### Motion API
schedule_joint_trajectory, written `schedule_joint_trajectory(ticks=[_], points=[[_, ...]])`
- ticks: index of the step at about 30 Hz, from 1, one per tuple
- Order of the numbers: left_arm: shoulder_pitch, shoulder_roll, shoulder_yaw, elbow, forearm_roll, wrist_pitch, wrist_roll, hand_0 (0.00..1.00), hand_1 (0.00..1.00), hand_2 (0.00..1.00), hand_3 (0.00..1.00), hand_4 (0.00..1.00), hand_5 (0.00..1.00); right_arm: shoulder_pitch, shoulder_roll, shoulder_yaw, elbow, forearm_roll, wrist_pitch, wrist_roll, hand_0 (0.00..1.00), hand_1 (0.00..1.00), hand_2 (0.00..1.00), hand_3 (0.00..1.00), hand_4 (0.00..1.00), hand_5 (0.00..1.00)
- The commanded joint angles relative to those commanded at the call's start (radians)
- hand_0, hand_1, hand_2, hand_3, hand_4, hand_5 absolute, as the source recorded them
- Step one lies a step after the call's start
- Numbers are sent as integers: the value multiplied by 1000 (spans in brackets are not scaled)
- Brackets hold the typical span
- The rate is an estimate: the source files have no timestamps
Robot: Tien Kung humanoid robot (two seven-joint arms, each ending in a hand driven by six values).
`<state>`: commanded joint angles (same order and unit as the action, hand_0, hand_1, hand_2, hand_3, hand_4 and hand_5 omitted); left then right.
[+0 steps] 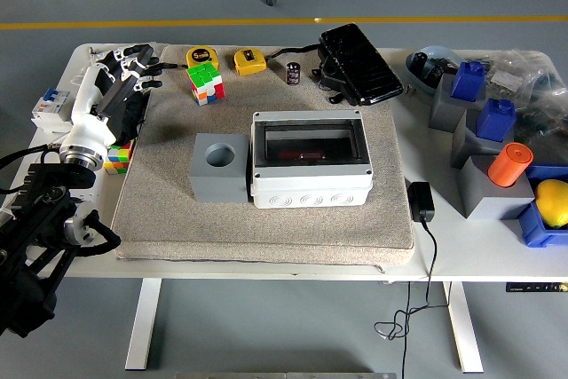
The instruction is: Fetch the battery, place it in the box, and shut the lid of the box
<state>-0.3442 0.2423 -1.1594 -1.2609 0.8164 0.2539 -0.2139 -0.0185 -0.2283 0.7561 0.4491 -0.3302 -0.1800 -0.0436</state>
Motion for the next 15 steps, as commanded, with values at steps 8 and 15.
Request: schedule_joint_trajectory(ticks=[8,15], points=[[26,-1,-35,-14,11,1,0,430,523,534,584,946,464,-1,0,1,1,-2,-1,0,614,633,653,579,972,526],[47,7,-84,-21,16,3,-2,429,521,533,583,947,462,-2,2,7,1,-2,0,0,614,633,652,579,972,526]])
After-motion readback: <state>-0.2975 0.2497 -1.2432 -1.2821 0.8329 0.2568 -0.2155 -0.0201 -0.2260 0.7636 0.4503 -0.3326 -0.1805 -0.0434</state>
